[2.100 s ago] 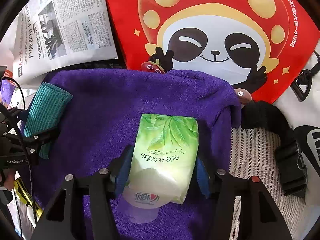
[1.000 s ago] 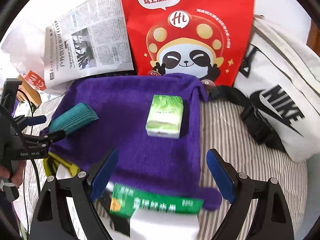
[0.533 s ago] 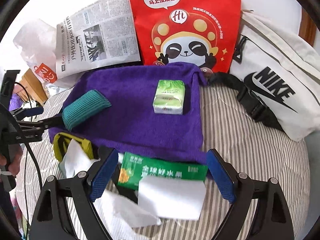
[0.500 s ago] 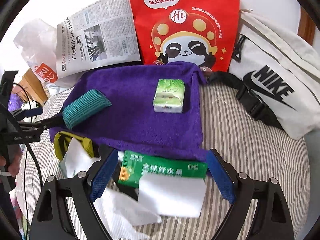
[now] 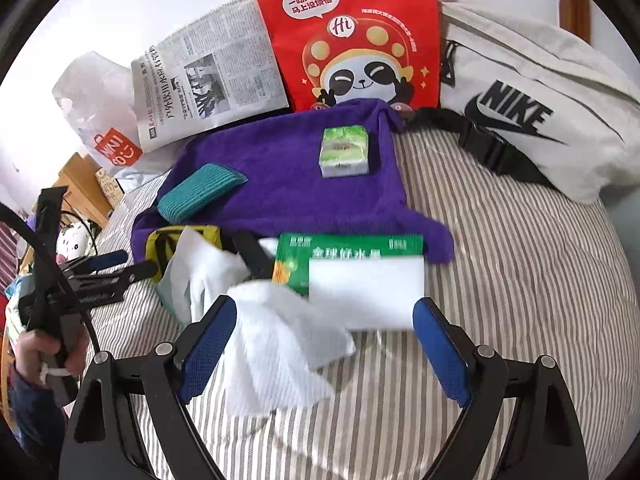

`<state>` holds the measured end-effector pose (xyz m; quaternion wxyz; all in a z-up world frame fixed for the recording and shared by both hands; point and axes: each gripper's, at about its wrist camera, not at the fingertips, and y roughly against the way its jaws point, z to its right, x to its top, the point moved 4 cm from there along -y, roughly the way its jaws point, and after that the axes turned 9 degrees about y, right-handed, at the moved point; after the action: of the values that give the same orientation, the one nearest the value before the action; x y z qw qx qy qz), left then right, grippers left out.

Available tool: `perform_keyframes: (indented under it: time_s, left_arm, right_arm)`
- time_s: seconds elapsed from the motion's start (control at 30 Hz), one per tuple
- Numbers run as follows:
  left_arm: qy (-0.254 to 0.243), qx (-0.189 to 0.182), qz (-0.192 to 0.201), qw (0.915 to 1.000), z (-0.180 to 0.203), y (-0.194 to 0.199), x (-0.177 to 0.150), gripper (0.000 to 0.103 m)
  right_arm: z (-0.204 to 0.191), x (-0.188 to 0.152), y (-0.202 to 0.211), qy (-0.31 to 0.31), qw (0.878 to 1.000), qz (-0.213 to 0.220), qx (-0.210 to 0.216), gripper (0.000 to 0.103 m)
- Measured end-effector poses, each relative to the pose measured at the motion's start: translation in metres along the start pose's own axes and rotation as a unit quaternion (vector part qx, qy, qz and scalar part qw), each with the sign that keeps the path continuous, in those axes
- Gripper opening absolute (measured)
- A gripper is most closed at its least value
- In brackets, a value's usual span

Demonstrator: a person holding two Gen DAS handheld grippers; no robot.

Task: Organize soft objects
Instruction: 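Grasp the yellow pouch with the left tool while the right tool reaches for the white wipe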

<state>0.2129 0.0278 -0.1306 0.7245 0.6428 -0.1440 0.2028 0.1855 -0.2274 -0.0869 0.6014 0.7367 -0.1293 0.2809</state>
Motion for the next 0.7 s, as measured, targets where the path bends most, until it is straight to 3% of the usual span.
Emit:
perform_keyframes:
  time_s: [0.23, 0.4, 0.47, 0.57, 0.7]
  left_arm:
    - [0.006, 0.002, 0.015, 0.9999, 0.004, -0.017, 0.000, 0.080]
    - [0.010, -0.022, 0.029, 0.9993, 0.006, -0.016, -0.005, 0.062]
    - [0.020, -0.037, 0.029, 0.9987, 0.005, -0.016, -0.006, 0.046]
    - [0.031, -0.073, 0.019, 0.9967, 0.006, -0.015, -0.006, 0.034]
    - [0.022, -0.072, 0.026, 0.9968, 0.004, -0.010, -0.007, 0.020]
  right_arm:
    - [0.003, -0.018, -0.003, -0.011, 1.000, -0.013, -0.013, 0.089]
    - [0.005, -0.027, -0.007, -0.015, 1.000, -0.022, -0.016, 0.089]
    - [0.005, -0.028, -0.009, -0.020, 0.999, -0.023, -0.015, 0.089]
    - [0.002, -0.029, -0.009, -0.019, 0.999, -0.024, -0.012, 0.089]
    - [-0.002, -0.031, -0.008, -0.013, 1.000, -0.024, -0.014, 0.089]
